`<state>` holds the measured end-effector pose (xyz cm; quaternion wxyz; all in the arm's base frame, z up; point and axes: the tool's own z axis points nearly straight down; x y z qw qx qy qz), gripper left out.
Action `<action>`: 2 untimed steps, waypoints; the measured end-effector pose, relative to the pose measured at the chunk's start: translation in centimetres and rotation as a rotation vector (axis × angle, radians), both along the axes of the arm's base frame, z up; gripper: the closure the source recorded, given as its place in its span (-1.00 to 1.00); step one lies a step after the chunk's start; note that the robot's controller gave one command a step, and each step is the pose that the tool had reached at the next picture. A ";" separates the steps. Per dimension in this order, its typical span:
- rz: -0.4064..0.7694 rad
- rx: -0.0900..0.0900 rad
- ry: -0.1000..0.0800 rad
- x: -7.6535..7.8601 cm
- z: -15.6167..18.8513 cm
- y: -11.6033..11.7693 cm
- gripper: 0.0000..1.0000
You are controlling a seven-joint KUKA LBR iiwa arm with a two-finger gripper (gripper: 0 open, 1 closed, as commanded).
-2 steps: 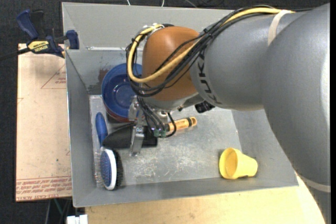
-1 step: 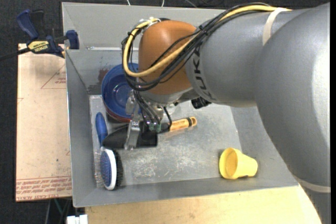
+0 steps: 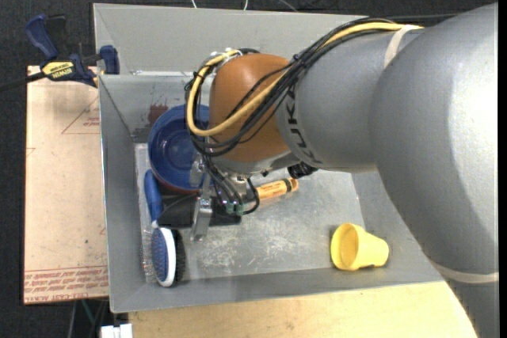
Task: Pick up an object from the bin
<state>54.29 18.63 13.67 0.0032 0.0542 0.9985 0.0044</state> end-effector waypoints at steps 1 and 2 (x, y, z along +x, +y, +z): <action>0.014 0.004 -0.011 2.4 0.6 1.4 -1.00; 0.004 0.004 -0.011 1.8 -0.7 1.4 -1.00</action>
Offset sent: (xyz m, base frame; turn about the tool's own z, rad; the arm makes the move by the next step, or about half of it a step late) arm 0.0062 0.0144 -0.0295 0.0139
